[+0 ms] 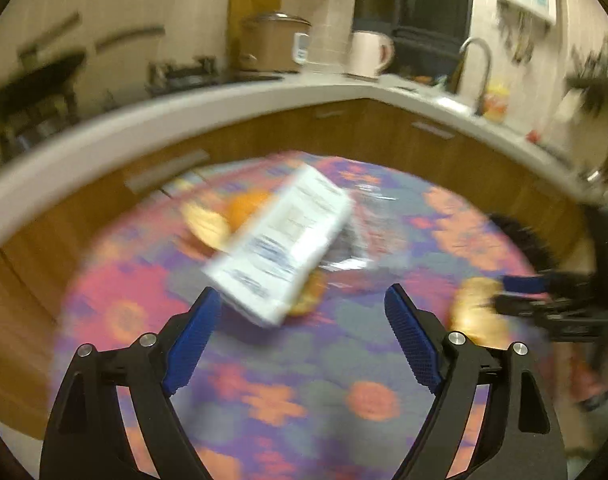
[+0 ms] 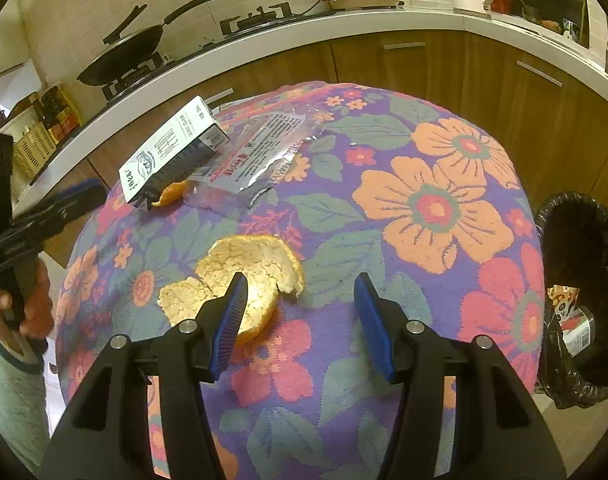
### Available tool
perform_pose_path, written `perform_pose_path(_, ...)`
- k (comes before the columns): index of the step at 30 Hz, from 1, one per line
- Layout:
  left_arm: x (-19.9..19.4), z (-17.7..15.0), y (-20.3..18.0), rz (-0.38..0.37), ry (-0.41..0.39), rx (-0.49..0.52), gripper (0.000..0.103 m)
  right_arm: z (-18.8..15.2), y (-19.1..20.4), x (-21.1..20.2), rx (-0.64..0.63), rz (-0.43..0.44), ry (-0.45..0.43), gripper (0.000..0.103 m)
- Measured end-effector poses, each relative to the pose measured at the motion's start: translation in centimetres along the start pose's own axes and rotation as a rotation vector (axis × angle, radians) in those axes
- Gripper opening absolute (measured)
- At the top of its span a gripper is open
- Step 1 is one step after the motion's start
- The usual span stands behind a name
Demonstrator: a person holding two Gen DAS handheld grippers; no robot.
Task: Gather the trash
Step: 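Grasp the white milk carton with the left tool while the right tool grasps an orange peel, then carry carton and peel over the wastebasket and open both tools to drop them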
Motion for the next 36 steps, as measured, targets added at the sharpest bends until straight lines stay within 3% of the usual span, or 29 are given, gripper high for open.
perform_pose_path(5,3.8,1.5,0.5,0.076,0.109,0.149,0.084,0.0,0.4,0.1,-0.009,0.003,0.002,0.052)
perform_pose_path(10,6.3,1.2,1.4,0.070,0.179,0.163,0.080,0.1,0.2,0.1,-0.019,-0.004,0.001,0.052)
perform_pose_path(14,6.6,1.4,1.4,0.055,0.161,0.119,0.062,0.3,0.1,0.7,-0.012,-0.016,0.024,0.052)
perform_pose_path(18,6.3,1.4,0.9,0.030,0.134,0.081,0.056,0.5,0.1,1.6,0.016,0.002,0.052,0.052)
perform_pose_path(30,2.0,1.6,0.0,-0.074,0.011,-0.056,0.050,1.1,2.3,3.1,-0.018,0.014,0.078,0.052)
perform_pose_path(32,1.5,1.5,-0.4,-0.090,-0.002,-0.068,0.050,1.0,2.4,3.1,-0.024,0.007,0.077,0.048)
perform_pose_path(34,1.1,1.4,-0.6,-0.098,-0.012,-0.073,0.050,0.8,2.5,3.1,-0.028,0.010,0.086,0.030)
perform_pose_path(36,0.7,1.3,-1.0,-0.106,-0.020,-0.073,0.050,0.6,2.4,3.1,-0.035,-0.011,0.081,0.022)
Point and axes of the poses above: each gripper's, at about its wrist camera, not at the fingertips, and x roughly the way its jaws point, y to its left, z to its top, the point moved 8 cm from there along x, roughly the way its jaws point, and after that the axes turned 9 degrees about -z, right-handed, at the moved point
